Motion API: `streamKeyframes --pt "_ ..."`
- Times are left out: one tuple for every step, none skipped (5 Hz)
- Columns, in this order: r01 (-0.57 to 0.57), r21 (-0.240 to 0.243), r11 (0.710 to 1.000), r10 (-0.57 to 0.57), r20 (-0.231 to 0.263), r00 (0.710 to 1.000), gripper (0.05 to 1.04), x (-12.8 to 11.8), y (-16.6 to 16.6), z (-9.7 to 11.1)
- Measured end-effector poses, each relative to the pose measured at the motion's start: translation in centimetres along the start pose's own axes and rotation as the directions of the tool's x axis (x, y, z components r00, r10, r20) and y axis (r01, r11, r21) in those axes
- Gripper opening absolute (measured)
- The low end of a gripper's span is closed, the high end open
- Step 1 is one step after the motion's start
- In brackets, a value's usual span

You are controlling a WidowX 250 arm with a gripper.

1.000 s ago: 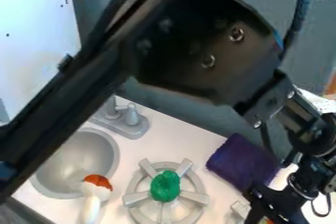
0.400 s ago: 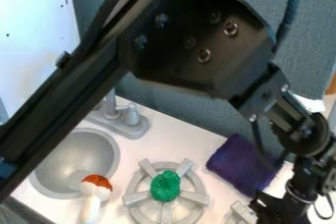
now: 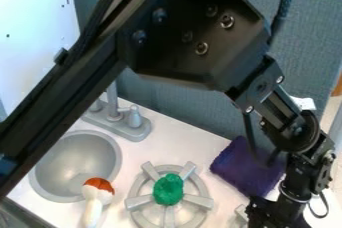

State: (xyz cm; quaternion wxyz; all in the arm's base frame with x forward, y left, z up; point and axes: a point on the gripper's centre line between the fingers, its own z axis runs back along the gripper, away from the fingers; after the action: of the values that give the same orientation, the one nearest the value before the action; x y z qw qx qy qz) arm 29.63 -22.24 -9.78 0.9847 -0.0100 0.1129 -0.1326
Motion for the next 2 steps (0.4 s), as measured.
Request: streamKeyframes --pt "-0.010 0.001 1.000 0.010 0.008 1.000 0.999 -0.6 0.3 0.0" --pt "-0.010 -0.019 1.000 0.012 0.082 0.997 0.999 -1.9 0.5 3.0"
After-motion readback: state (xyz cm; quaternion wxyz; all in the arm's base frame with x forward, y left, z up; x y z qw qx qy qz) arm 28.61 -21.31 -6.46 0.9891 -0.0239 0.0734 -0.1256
